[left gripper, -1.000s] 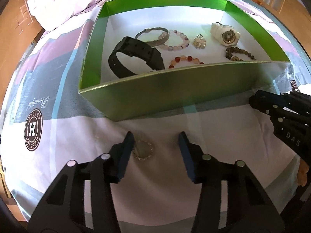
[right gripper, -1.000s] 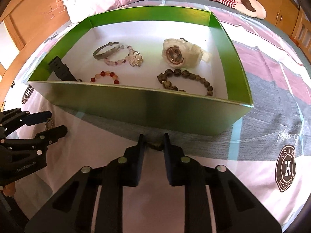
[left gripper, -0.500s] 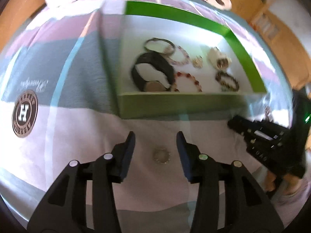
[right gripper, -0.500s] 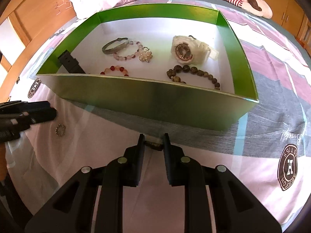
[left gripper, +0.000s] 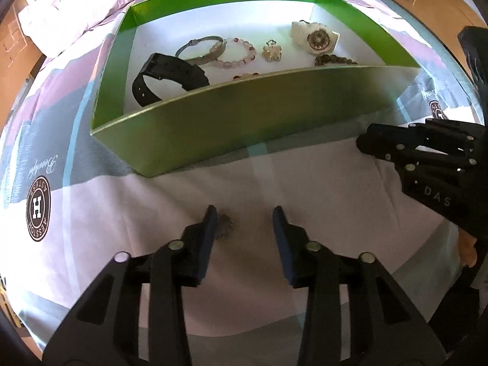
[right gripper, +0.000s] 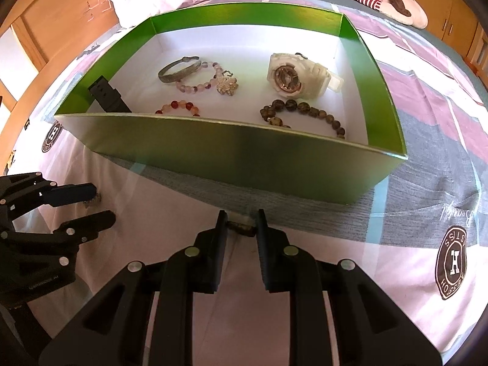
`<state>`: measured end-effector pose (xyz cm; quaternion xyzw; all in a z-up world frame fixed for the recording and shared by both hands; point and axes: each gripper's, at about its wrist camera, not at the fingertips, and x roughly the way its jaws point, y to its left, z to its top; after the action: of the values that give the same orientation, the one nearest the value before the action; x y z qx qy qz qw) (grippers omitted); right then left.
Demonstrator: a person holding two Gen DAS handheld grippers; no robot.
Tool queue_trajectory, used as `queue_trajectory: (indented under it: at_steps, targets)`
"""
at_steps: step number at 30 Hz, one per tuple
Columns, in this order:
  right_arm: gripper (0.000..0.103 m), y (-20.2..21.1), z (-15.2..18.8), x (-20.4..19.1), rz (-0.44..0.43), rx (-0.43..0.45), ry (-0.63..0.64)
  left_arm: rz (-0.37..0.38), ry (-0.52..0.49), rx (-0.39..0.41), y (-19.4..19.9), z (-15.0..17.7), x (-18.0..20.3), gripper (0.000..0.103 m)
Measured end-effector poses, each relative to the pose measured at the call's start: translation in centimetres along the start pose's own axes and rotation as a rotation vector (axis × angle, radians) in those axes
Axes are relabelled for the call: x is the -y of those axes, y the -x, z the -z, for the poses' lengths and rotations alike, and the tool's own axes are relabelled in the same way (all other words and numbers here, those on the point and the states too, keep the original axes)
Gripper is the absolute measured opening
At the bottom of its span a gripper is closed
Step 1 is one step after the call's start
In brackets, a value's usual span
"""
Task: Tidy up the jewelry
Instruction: 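Grasp the gold bead ring with the left tool while the right tool holds the black ring, then carry both rings over the green box and open both tools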
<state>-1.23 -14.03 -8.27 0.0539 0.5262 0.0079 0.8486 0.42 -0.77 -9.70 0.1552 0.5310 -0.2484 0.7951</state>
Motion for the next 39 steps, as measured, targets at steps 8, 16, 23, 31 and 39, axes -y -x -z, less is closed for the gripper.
queue_trajectory:
  at_steps: [8, 16, 23, 31, 39]
  targets:
    - [0.021, 1.2, -0.1, -0.1, -0.026, 0.026, 0.010, 0.117, 0.112, 0.042, 1.8, -0.4, -3.0, 0.001]
    - [0.021, 1.2, -0.2, 0.1, -0.034, 0.014, 0.004, 0.163, 0.114, 0.035, 2.5, -0.5, -3.1, 0.025]
    - [0.021, 0.7, -0.6, -0.1, -0.036, 0.009, 0.009, 0.022, -0.049, -0.039, 0.0, 0.4, 0.1, 0.040]
    - [0.021, 1.4, -0.6, 0.0, -0.056, 0.021, 0.013, 0.068, -0.023, 0.011, 1.0, -0.1, -0.7, 0.020]
    - [0.021, 8.3, -3.2, 0.1, -0.151, 0.228, 0.026, 0.171, 0.027, 0.288, 8.1, -3.6, -2.0, 0.020]
